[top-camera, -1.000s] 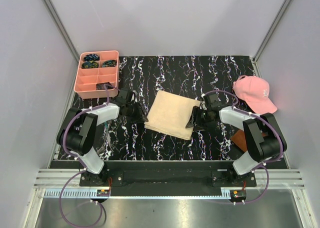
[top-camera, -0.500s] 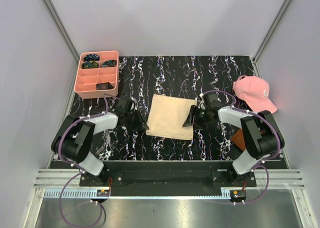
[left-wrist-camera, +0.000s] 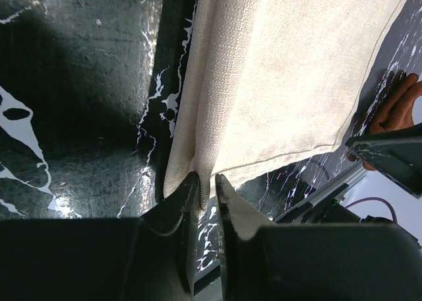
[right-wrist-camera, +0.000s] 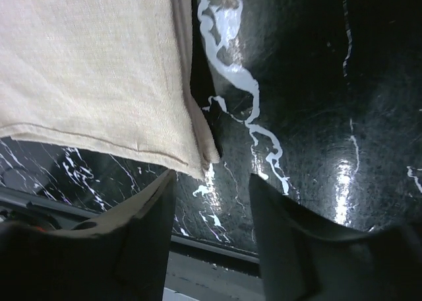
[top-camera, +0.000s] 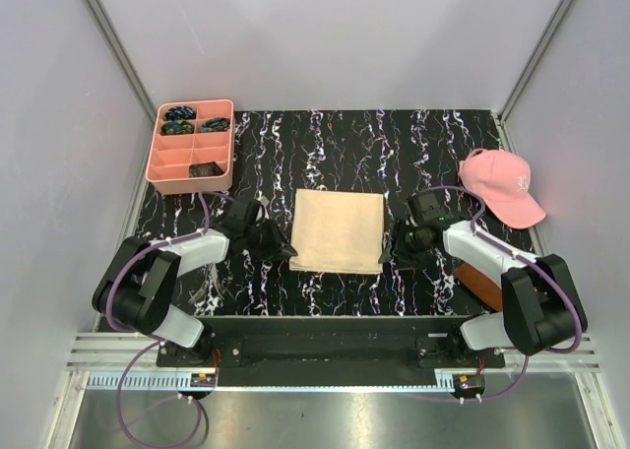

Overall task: Fold the napkin into a case and place the utensils inside
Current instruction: Smooth out the square-folded napkin at the center of the board.

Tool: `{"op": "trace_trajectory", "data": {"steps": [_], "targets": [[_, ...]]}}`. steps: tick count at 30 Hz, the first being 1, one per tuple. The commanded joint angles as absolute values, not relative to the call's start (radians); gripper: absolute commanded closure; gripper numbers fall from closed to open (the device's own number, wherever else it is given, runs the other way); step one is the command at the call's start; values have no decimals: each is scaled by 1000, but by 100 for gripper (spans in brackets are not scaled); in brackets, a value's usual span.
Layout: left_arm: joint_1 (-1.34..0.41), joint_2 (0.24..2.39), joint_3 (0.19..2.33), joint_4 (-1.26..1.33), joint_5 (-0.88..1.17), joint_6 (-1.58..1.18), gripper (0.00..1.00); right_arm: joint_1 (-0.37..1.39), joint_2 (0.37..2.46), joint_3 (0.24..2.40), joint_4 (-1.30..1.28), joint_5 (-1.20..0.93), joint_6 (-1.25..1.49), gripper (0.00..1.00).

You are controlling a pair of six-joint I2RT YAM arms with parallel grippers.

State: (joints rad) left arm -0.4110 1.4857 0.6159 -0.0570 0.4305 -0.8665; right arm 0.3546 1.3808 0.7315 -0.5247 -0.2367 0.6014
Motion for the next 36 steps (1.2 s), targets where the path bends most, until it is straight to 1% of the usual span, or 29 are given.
{"op": "trace_trajectory", "data": {"steps": [1,2,13,16,18,21,26,30,36], "targets": [[-419,1460,615,-18,454,-873,82,383,1373,713,-502,-248,678,54],[-420,1463,617,-21,457,-871,82,383,1381,709,-486,-255,684,57],[-433,1473,627,-26,451,-864,82,414,1425,715,-426,-271,707,58],[-434,1473,627,-28,451,-865,82,423,1439,721,-417,-278,715,61],[-434,1471,627,-28,449,-864,82,429,1440,719,-417,-276,721,62],[-436,1471,627,-28,449,-862,82,436,1440,718,-413,-282,727,67],[-436,1473,627,-26,443,-862,82,437,1439,721,-410,-284,735,68],[-436,1479,626,-28,443,-858,82,440,1442,726,-410,-282,733,72],[-437,1479,623,-23,445,-859,82,440,1462,726,-397,-273,742,73]]}}
